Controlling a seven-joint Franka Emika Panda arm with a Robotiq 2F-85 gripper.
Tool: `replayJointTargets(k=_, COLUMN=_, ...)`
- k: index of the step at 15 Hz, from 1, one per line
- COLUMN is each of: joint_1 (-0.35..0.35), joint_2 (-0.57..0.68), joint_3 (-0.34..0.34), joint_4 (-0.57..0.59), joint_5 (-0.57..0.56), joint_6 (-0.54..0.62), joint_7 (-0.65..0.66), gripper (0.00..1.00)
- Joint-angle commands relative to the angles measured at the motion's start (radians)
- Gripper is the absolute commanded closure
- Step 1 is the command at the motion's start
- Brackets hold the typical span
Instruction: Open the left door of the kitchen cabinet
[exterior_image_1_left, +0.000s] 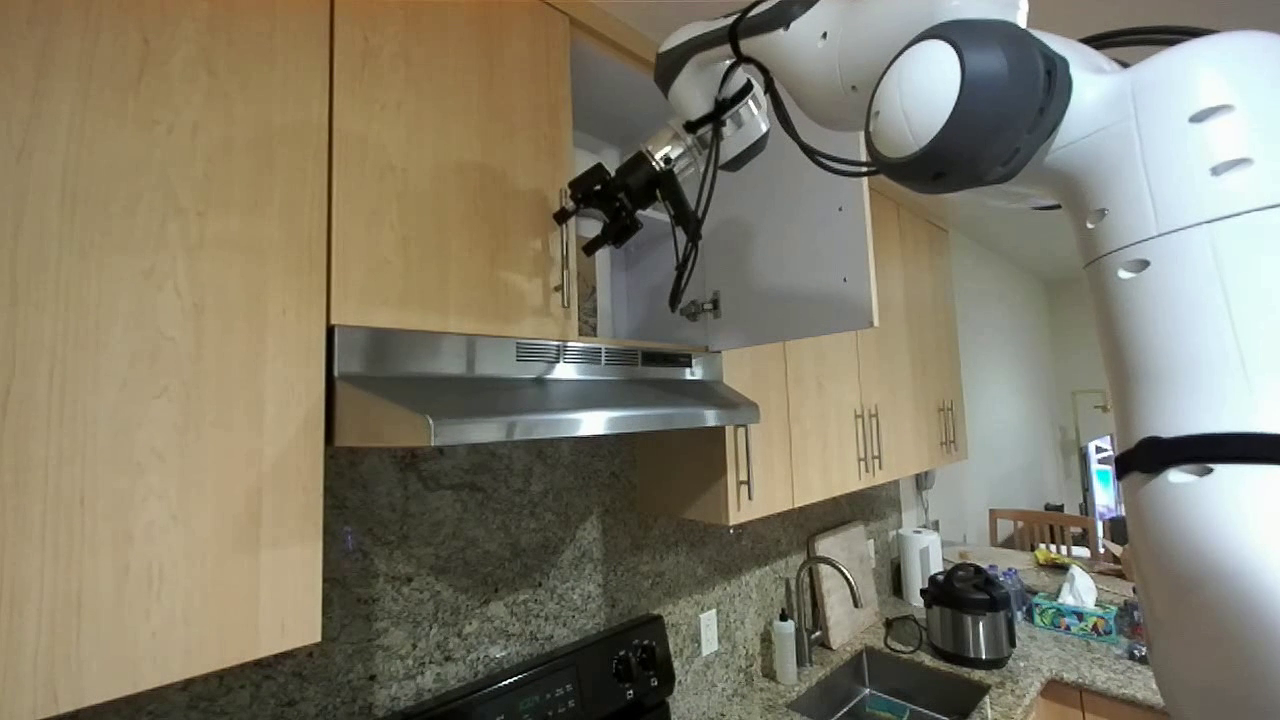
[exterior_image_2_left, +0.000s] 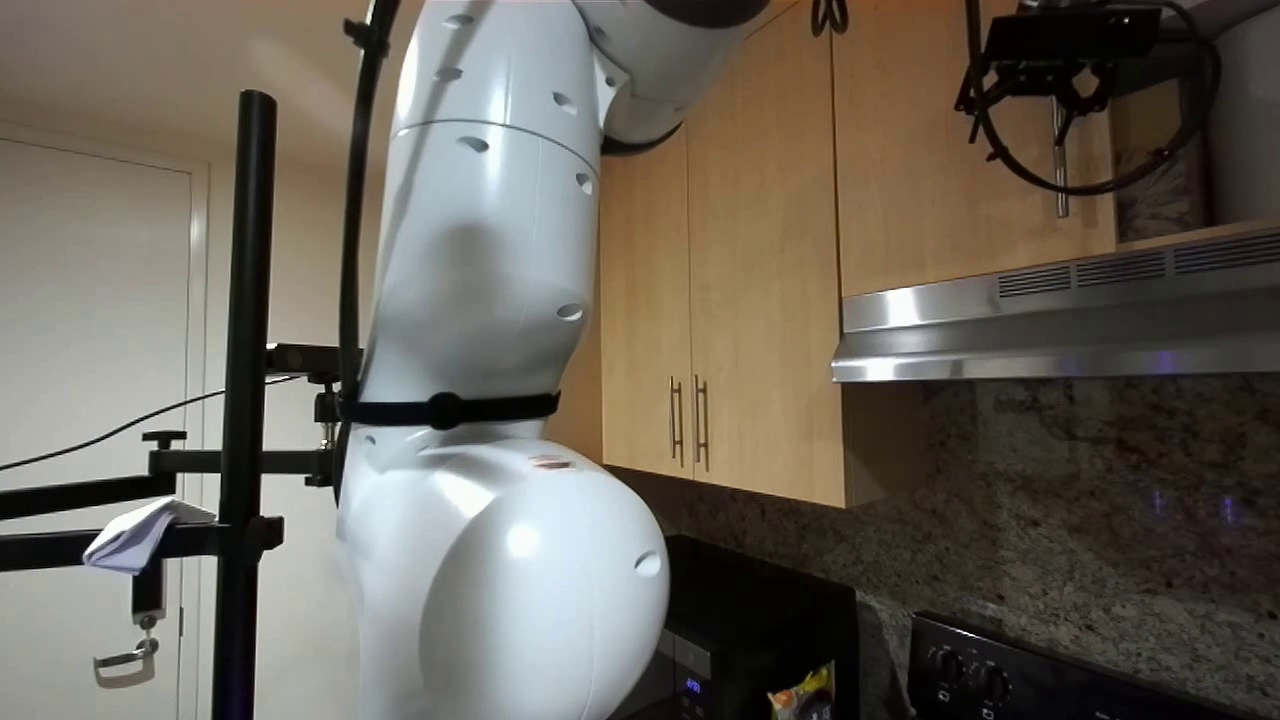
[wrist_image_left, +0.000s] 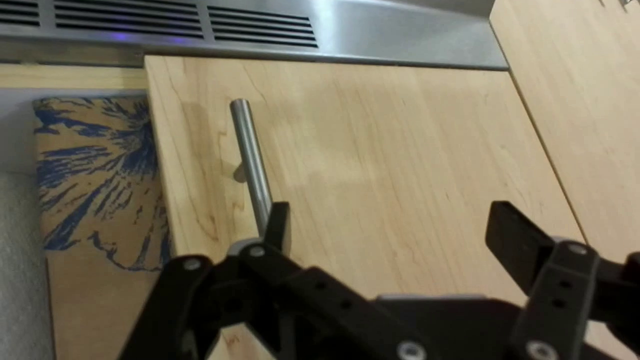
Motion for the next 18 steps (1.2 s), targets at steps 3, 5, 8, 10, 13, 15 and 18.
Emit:
replayJointTargets(k=3, joint_1=0.000, joint_2=0.004, joint_3=0.000, joint_4=0.007, joint_5=0.006, joint_6=0.007, joint_7=0.008, gripper=0.00)
replayJointTargets(k=5, joint_1=-0.001, joint_2=0.016, joint_3=0.002, joint_4=0.021, joint_5=0.052, joint_6=0.043, joint_7=0.008, gripper=0.00)
replayJointTargets(k=8, joint_1=-0.004, joint_2=0.027, joint_3=0.005, joint_4=0.042, joint_5=0.119, joint_6=0.058, joint_7=-0.004, gripper=0.00)
replayJointTargets(k=10, joint_1=-0.002, joint_2=0.032, joint_3=0.006, joint_4=0.050, joint_5=0.156, joint_6=0.083, joint_7=-0.007, gripper=0.00)
replayJointTargets(k=13, joint_1=0.004, joint_2=0.049, joint_3=0.007, joint_4=0.067, joint_5=0.166, joint_6=0.147, joint_7=-0.013, gripper=0.00)
replayJointTargets(k=15, joint_1=0.004, joint_2=0.065, joint_3=0.007, joint_4=0.083, joint_5=0.161, joint_6=0.188, joint_7=-0.008, gripper=0.00)
replayJointTargets(k=18, joint_1=0.004, joint_2=0.092, joint_3=0.007, joint_4=0.112, joint_5=0.152, joint_6=0.207, joint_7=-0.006, gripper=0.00)
